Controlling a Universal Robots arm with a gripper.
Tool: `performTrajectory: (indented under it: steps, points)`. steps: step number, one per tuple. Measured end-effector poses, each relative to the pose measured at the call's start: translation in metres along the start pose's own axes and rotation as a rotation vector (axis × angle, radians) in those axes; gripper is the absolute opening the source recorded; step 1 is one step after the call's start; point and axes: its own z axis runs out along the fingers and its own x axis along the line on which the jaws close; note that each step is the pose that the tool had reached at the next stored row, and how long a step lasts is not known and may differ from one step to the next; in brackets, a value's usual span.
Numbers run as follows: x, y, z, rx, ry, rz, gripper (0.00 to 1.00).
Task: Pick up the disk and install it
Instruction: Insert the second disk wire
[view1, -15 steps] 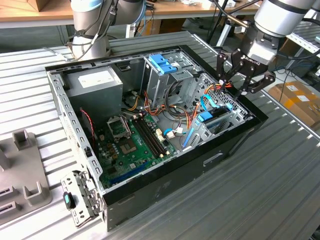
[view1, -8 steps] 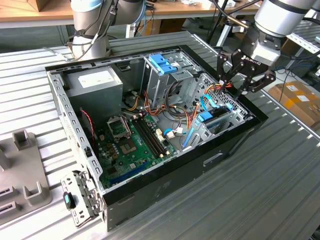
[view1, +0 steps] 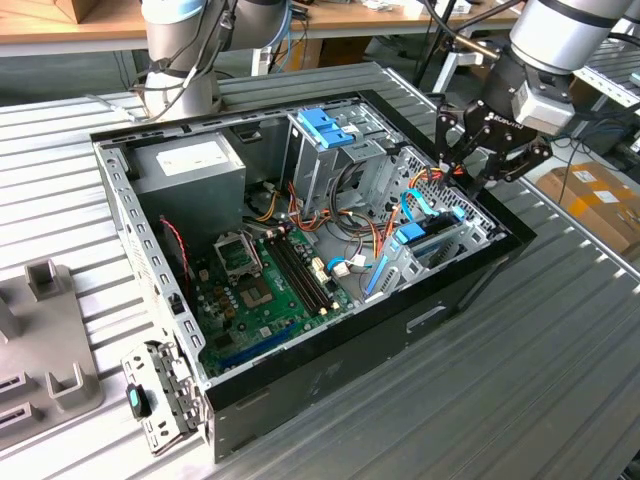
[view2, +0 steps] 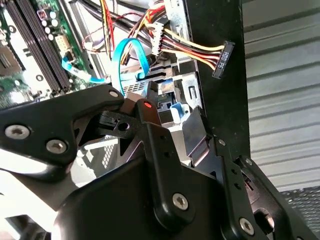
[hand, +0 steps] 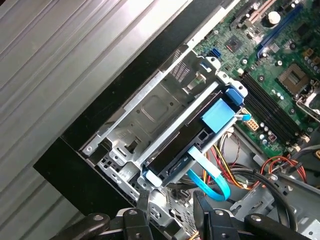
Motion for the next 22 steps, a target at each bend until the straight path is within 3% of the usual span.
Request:
performTrajectory:
  steps: [2, 10, 12, 16, 22]
  points:
    - [0.0002, -0.0003, 0.0000, -0.0002, -0.0005, -0.047, 0.47]
    - [0.0006, -0.0011, 0.0001, -0.0008, -0.0015, -0.163, 0.47]
    - [0.0009, -0.0014, 0.0002, -0.0010, -0.0020, -0.213, 0.47]
    - [0.0008, -0.0018, 0.0002, -0.0011, -0.0022, -0.235, 0.47]
    - [0.0054, -0.0064, 0.0002, -0.0012, -0.0022, -0.237, 0.47]
